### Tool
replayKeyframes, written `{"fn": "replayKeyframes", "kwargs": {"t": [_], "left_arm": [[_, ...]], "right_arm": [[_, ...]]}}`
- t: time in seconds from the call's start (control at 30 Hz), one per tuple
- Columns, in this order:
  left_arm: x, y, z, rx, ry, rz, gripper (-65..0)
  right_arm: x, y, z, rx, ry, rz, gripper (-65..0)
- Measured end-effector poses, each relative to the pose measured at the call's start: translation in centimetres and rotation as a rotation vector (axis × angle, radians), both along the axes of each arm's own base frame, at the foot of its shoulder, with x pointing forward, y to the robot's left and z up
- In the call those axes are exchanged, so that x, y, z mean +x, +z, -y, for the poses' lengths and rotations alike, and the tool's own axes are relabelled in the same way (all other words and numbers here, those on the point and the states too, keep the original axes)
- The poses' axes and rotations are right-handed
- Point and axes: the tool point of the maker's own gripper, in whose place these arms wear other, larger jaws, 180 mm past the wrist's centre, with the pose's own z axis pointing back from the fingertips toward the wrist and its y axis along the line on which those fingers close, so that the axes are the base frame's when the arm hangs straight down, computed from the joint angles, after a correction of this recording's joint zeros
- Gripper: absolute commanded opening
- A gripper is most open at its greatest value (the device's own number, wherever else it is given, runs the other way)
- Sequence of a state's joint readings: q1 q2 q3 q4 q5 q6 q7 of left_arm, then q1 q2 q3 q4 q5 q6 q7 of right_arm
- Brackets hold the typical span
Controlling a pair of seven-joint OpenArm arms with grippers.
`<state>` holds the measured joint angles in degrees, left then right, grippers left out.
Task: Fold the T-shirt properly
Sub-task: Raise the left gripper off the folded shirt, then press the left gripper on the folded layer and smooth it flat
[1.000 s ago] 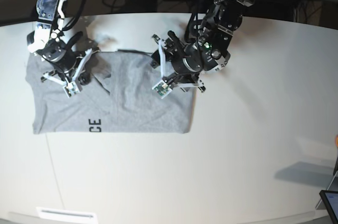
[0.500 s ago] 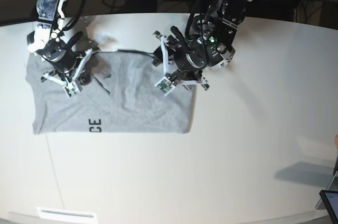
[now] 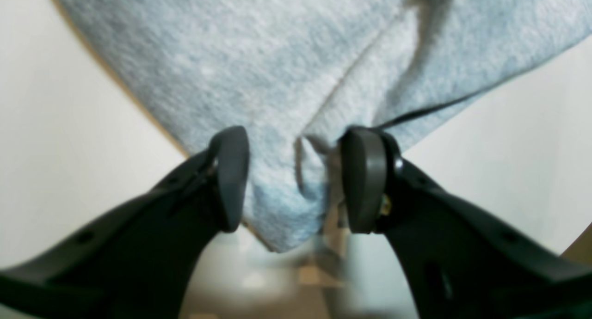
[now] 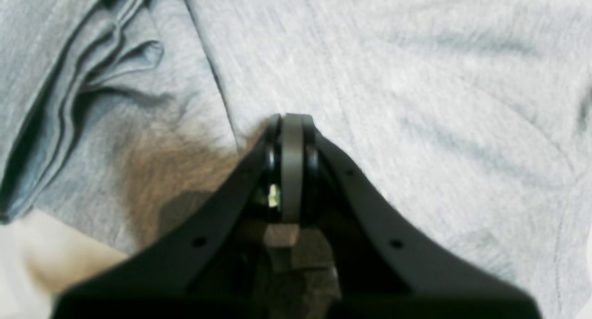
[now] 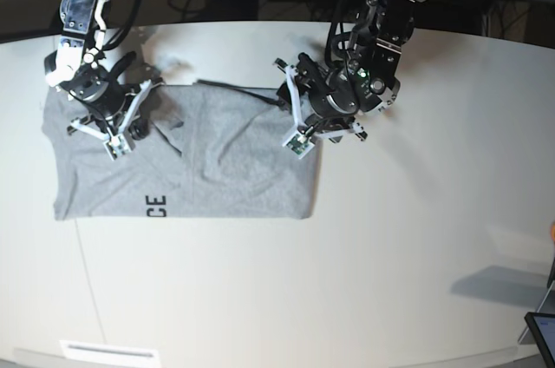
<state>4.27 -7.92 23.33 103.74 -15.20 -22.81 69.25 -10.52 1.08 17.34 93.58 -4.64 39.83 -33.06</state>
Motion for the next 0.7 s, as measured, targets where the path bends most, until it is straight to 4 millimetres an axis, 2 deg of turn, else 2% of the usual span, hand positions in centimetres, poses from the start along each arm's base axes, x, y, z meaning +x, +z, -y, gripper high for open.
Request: {"fn": "replayKeyframes", "kwargs": {"t": [0.07,0.23,0.37,0.7], "left_arm": [[-0.4,0.8,0.1,0.003,-0.008,0.011,-33.4],[1.2,5.0,1.1,-0.047,-0.021,0.144,-33.4],[1.4,4.8,0.7,-0.031,-0.014,0.136,-33.4],[3.0,6.1,0.7,-0.035,-0.011,0.186,-33.4]], "right_arm": [[0.0,0.0,0.0,-0.001,0.000,0.000,-64.7],[0.0,0.0,0.0,0.000,0.000,0.000,-64.7],[0.0,0.0,0.0,-0.001,0.000,-0.001,-64.7],[0.0,0.0,0.0,0.000,0.000,0.000,-64.7]]}}
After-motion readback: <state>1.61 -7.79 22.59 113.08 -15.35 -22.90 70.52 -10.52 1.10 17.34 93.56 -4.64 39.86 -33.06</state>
